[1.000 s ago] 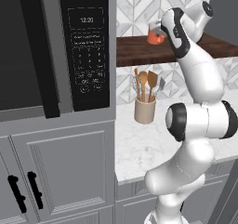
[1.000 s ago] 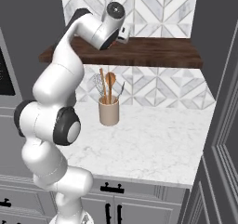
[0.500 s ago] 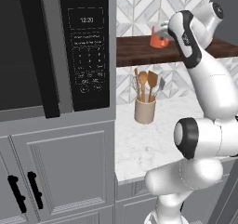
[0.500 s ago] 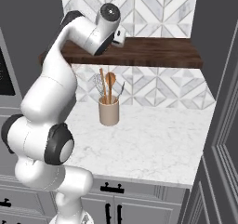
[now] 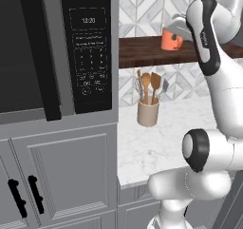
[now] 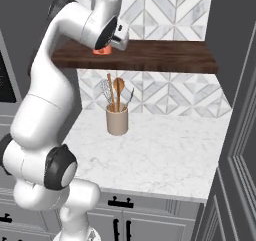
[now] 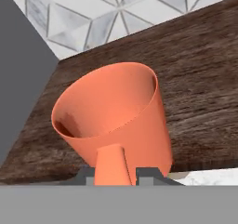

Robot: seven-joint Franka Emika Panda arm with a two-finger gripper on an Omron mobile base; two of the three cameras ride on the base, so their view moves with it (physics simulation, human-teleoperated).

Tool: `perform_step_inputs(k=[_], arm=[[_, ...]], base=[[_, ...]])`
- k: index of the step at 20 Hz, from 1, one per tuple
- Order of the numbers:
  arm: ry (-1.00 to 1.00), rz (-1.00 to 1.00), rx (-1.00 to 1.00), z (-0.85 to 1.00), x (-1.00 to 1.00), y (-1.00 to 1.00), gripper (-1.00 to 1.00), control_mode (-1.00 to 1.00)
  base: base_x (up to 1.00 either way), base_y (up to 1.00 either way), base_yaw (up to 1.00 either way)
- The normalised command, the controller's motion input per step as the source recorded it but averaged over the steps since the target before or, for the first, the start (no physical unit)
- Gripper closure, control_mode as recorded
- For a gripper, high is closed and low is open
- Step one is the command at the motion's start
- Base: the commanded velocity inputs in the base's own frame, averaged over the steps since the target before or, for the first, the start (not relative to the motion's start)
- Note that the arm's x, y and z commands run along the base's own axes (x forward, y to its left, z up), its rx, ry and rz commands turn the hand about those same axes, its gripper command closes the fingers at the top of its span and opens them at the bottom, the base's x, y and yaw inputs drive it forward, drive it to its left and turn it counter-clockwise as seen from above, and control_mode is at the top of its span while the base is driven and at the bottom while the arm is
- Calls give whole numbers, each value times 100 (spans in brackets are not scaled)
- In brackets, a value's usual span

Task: Gather all objects into one cabinet and sort the glasses and bowls to opposite sides.

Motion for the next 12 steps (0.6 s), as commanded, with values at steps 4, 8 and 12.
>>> perform_step_inputs(k=[4,8,12], arm=[[1,0,0,0,-100,0,100,-100],[-3,0,0,0,-99,1,100,-100],[-4,0,0,-15,-99,17,100,-100]], base=[[0,0,0],[0,0,0],[0,0,0]])
